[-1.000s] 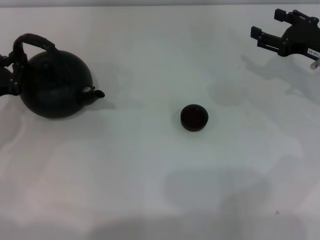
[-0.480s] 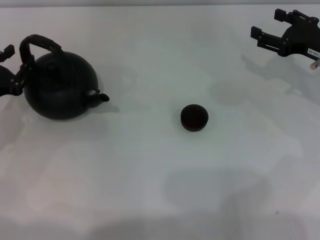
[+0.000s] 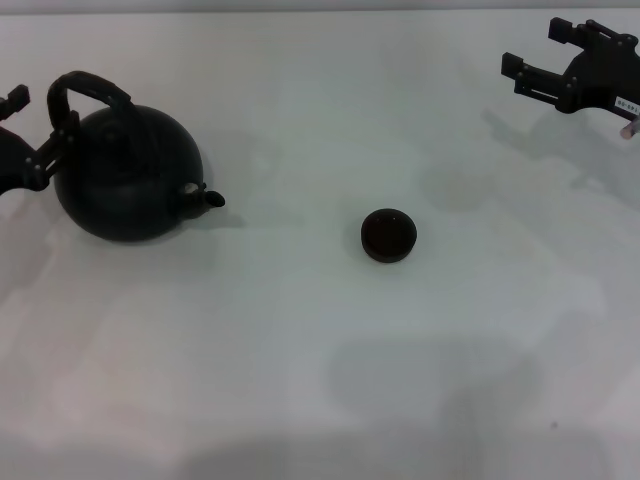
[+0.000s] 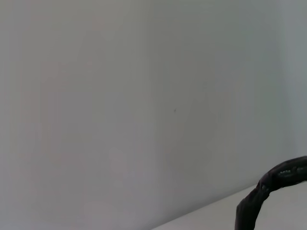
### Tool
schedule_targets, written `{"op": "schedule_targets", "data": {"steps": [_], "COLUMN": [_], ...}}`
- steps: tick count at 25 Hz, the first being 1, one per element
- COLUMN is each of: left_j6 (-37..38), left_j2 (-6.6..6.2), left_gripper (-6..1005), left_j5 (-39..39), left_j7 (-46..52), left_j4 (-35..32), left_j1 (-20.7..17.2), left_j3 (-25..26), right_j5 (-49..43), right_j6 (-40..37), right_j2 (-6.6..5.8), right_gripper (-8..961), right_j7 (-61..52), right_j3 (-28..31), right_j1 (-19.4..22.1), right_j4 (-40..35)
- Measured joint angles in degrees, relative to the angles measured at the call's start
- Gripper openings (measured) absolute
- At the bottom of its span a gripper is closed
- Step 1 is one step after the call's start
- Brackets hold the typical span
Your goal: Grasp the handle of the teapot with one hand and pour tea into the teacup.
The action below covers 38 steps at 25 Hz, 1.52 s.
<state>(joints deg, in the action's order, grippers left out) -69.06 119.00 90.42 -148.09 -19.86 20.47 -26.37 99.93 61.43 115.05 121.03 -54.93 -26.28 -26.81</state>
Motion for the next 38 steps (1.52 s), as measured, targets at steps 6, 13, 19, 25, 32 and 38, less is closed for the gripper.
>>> {"op": "schedule_targets", "data": {"steps": [6, 13, 19, 25, 32, 38], "left_j6": [-0.34, -3.19, -8.27, -13.18, -15.89, -16.04], "left_j2": [0.00, -0.02, -0.09, -0.07, -0.18, -1.36], "left_gripper": [644, 649, 648, 647, 647, 649], "left_j5": [0.02, 0.02, 0.03, 0.81, 5.05, 5.89], "left_j7": [-0.38, -0.82, -0.77, -0.43, 1.65, 19.82], "left_j4": [-0.01, -0.05, -0.47, -0.36, 1.20, -2.18], "left_j1": [-0.10, -0.29, -1.25, -3.82, -7.64, -8.88], "left_j3": [0.01, 0.03, 0.26, 0.40, 0.45, 0.61], "right_j5": [-0.05, -0.09, -0.10, -0.09, -0.09, -0.08], "right_j6": [-0.04, -0.07, -0.09, -0.33, -0.68, -0.97], "right_j2": [0.00, -0.09, -0.09, -0.09, -0.05, 0.00], "right_gripper": [856, 856, 856, 856, 856, 856], "right_j7": [0.00, 0.00, 0.00, 0.00, 0.79, 0.93], "right_j3": [0.00, 0.00, 0.00, 0.00, 0.00, 0.00], "right_j1": [0.10, 0.17, 0.17, 0.17, 0.17, -0.07], "right_j4": [0.06, 0.09, 0.09, 0.09, 0.09, 0.10]}}
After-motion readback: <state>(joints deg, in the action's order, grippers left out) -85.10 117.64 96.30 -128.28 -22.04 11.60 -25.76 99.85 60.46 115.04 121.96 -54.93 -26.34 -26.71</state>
